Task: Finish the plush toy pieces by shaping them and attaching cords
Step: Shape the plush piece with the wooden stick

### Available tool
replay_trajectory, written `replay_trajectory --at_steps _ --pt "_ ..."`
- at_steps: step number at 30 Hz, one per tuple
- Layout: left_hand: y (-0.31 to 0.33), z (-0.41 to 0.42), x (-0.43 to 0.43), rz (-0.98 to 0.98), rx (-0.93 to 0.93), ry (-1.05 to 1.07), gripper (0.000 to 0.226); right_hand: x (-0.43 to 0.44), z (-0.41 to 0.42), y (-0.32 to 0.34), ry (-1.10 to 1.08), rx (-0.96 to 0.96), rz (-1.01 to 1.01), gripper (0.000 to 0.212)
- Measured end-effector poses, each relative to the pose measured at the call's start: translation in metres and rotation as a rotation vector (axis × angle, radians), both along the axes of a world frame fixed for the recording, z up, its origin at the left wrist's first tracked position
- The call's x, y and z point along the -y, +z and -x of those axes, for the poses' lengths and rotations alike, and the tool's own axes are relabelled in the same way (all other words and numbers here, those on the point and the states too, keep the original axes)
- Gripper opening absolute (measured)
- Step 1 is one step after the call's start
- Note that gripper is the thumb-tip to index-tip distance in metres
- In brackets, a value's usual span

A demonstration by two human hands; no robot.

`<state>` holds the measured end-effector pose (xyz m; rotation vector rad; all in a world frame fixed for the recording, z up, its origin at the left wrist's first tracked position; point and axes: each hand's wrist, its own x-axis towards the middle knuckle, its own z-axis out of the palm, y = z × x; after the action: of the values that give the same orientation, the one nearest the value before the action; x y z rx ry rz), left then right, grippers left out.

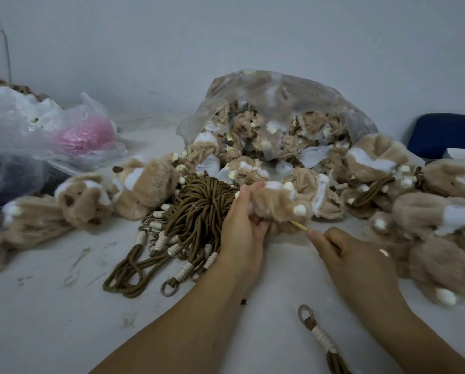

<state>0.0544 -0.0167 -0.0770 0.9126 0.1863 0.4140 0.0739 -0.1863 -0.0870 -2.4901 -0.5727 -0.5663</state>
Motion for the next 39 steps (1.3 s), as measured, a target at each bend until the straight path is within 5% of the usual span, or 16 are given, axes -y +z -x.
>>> replay_trajectory --at_steps 15,20,24,28,31,35,39 --pt "0.000 0.003 0.005 -0.102 0.069 -0.173 0.058 -0.001 -0.001 0.001 0.046 -0.028 -0.093 0.049" --pt "0.004 0.001 -0.018 0.098 0.118 -0.147 0.064 0.007 -0.006 -0.002 0.008 -0.139 -0.059 0.060" --pt "0.002 -0.003 -0.027 0.127 0.144 -0.051 0.065 0.023 -0.020 0.002 -0.133 -0.246 -0.006 0.047" --pt "0.005 -0.006 -0.031 -0.056 0.168 0.037 0.065 0.029 -0.027 0.001 -0.274 -0.375 0.181 0.050" --pt "0.006 -0.002 -0.027 -0.415 0.109 0.148 0.059 0.028 -0.026 -0.002 -0.279 -0.362 0.158 0.042" --pt "-0.006 0.009 0.003 -0.761 0.066 -0.058 0.051 0.017 -0.024 -0.003 -0.043 -0.082 -0.098 0.028" --pt "-0.008 0.014 0.020 -0.943 0.071 -0.216 0.052 0.007 -0.013 0.004 0.207 -0.274 -0.395 0.030"
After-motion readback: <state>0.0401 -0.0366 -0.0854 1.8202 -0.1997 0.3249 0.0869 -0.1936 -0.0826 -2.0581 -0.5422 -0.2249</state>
